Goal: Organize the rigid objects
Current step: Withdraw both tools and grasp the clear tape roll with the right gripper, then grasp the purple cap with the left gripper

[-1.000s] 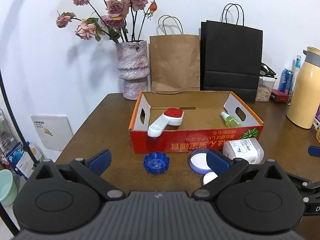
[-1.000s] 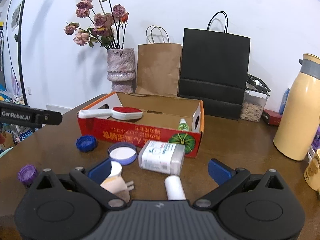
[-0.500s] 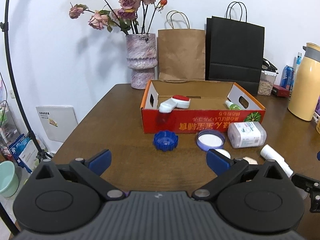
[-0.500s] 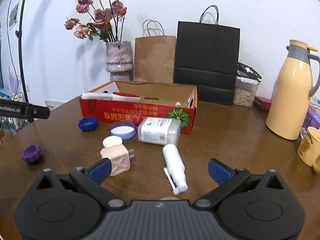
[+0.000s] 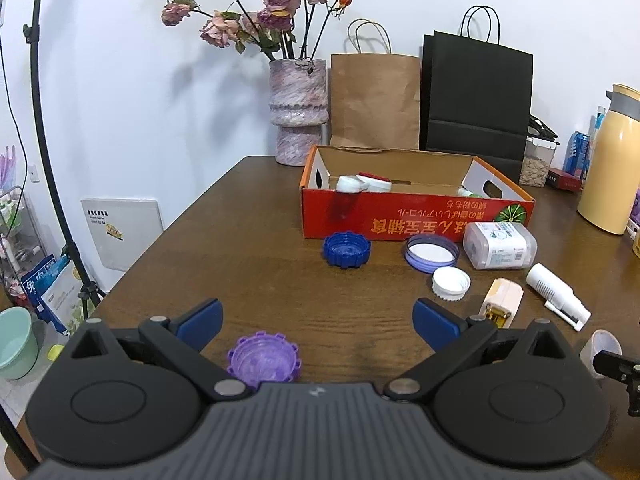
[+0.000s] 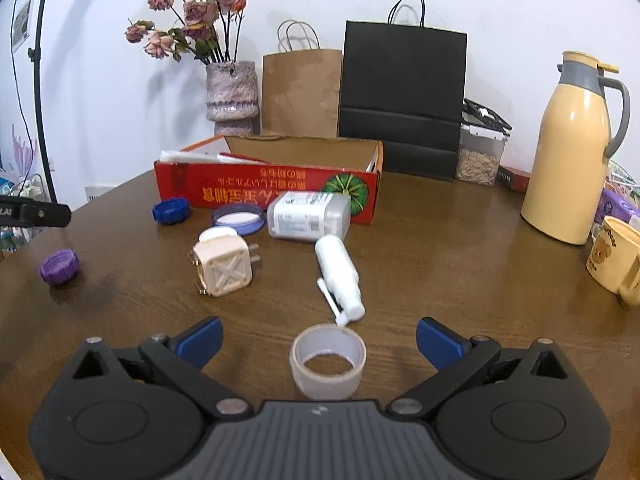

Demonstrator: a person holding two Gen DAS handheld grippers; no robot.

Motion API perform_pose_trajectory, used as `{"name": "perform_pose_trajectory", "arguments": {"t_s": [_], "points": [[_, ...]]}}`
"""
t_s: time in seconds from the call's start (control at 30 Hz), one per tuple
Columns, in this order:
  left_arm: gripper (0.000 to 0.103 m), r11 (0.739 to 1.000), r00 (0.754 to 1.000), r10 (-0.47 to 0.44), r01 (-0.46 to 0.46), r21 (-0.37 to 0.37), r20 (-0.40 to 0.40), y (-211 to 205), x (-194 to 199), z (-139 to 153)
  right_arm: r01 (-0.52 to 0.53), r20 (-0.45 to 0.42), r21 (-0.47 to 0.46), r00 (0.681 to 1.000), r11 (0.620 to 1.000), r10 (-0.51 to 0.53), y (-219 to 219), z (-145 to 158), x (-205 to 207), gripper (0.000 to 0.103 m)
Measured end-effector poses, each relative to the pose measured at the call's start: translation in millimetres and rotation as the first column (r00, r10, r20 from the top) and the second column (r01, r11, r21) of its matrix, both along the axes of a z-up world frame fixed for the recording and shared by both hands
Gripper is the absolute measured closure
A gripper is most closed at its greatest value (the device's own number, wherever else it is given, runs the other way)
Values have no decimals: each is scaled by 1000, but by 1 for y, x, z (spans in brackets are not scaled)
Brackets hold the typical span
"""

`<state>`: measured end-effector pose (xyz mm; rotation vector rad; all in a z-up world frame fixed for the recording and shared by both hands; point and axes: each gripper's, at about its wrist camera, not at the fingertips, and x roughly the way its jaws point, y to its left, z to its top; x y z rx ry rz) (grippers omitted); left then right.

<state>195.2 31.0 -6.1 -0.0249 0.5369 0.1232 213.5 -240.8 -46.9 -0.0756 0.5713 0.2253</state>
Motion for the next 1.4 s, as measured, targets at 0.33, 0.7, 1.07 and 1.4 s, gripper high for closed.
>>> {"name": "perform_pose_trajectory", "arguments": {"t_s": [0.33,0.7,1.07,1.4], "points": [[0,1000,1000,2,-2,-9,9,12,-17,-14,4,-44,-9,999,1000,-5,-5,-16,-2,1],[0,1000,1000,14,-15,-14,-9,23,-19,-27,-1,-90,11,996,1000,2,-4,-23,12,60],[0,1000,999,28,-28,-5,-46,33,-7,-38,1,-34,37,999,999,1,-3,-15,11,61],[0,998,993,64,-64,-2,-97,41,14,-50,4,16,38,1000,999,-4,2,-7,12,61]]}}
